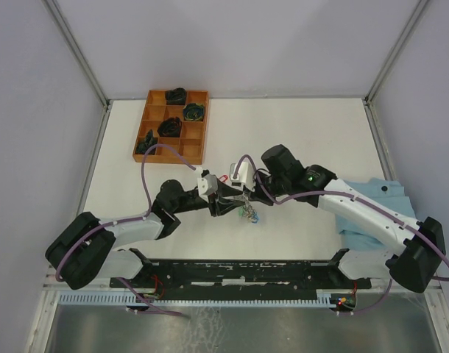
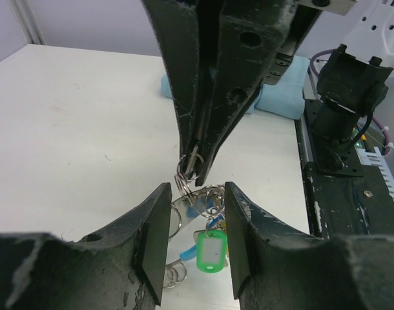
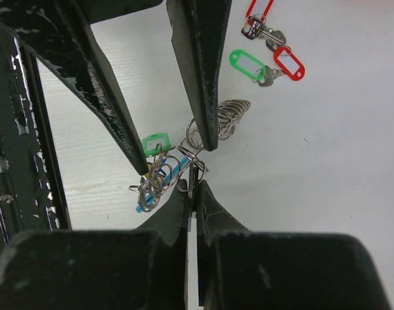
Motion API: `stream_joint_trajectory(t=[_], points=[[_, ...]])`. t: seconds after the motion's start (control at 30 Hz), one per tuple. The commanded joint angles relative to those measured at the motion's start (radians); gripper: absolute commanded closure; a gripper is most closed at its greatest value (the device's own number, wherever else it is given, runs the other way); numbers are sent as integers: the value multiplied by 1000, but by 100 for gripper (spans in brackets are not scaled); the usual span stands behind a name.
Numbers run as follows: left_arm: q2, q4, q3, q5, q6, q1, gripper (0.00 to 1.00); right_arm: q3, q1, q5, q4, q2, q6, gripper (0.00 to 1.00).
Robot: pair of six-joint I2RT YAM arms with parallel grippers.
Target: Put the keys on the keyring
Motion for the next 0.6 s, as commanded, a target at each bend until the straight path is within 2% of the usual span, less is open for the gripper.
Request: stream_joint_trajectory(t=[0.0, 0.27, 0.57], points=[[-8, -7, 43, -52, -11, -8, 56, 62, 14, 4, 27, -7, 6, 99], [-12, -55, 47, -70, 7, -10, 72, 74, 26, 0, 18, -6, 6, 99], [-11, -90, 53, -76, 26, -13, 73, 109, 31, -25, -16, 0, 0, 99]])
